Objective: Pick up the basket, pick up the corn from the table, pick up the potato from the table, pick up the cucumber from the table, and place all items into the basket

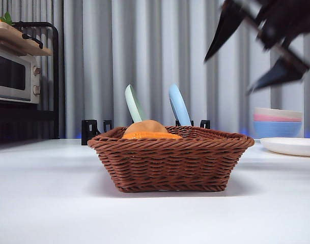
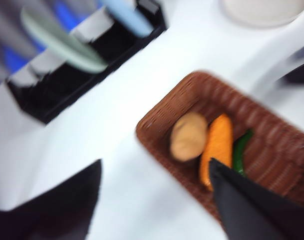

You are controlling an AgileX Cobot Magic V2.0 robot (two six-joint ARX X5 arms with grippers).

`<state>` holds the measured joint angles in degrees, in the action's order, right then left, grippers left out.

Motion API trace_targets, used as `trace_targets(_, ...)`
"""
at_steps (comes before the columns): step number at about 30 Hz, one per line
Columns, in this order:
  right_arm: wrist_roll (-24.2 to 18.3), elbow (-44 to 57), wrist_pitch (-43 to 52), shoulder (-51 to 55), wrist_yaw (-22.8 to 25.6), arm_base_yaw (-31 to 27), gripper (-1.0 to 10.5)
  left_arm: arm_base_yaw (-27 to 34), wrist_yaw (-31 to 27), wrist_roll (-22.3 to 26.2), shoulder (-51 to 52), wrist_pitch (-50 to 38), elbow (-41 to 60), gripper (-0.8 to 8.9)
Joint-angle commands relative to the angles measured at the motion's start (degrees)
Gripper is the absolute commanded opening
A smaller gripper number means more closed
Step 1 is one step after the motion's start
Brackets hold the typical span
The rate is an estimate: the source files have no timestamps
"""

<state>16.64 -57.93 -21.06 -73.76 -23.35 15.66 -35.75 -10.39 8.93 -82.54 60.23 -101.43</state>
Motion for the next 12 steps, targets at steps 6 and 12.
trace_targets(6, -10.47, -0.31, -4.17, 14.38, 7.54, 0.11, -0.1, 3.87, -0.11, -3.45, 10.97, -12.17, 16.13, -0.09)
trace_targets(12, -17.0, 0.02, -8.52, 19.28, 12.52, 0.46, -0.1, 3.98, -0.61, -5.01, 25.0, -27.36, 36.76, -0.09)
